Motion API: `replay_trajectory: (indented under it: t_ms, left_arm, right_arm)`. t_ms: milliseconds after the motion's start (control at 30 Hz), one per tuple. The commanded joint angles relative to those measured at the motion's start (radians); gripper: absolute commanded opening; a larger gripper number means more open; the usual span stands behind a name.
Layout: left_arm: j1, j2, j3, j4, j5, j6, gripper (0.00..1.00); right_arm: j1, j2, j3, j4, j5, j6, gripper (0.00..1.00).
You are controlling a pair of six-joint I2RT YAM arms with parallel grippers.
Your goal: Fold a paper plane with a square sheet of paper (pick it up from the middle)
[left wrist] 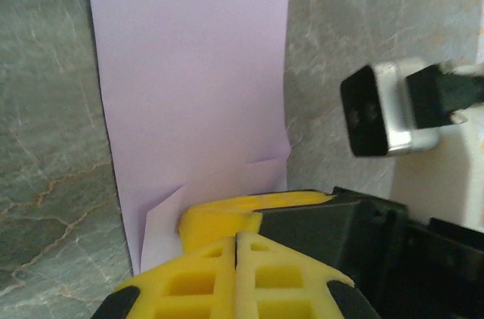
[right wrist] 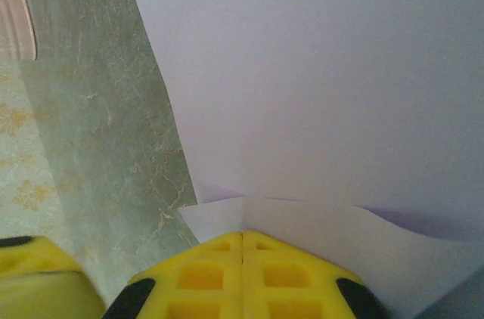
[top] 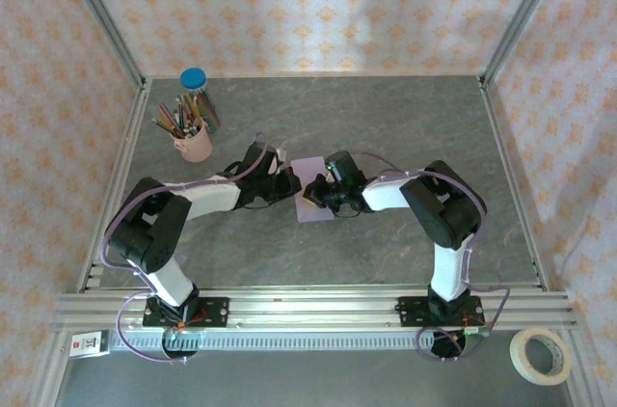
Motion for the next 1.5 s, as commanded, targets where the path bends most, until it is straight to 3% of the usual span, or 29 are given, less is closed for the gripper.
replay_trajectory:
  t_ms: [0, 800, 967, 1167, 1467]
  left_arm:
    - [-0.008, 0.030, -0.011, 0.022, 0.006, -0.012, 0.00]
    - [-0.011, 0.140, 0.022, -0.049, -0.102, -0.018, 0.00]
    - [-0.011, 0.161, 0.028, -0.129, -0.126, 0.019, 0.00]
    - [-0.011, 0.183, 0.041, -0.174, -0.132, 0.054, 0.00]
    - [-0.011, 0.198, 0.051, -0.203, -0.149, 0.073, 0.00]
  right_arm:
    - [-0.002, 0.092, -0.047, -0.223, 0.157, -0.030, 0.00]
    - [-0.001, 0.076, -0.065, -0.170, 0.132, -0.011, 0.00]
    - [-0.001, 0.006, -0.040, -0.073, 0.067, 0.030, 0.00]
    - [-0.001, -0.089, -0.024, -0.031, 0.096, 0.009, 0.00]
    - [-0.001, -0.039, -0.025, -0.070, 0.102, -0.044, 0.00]
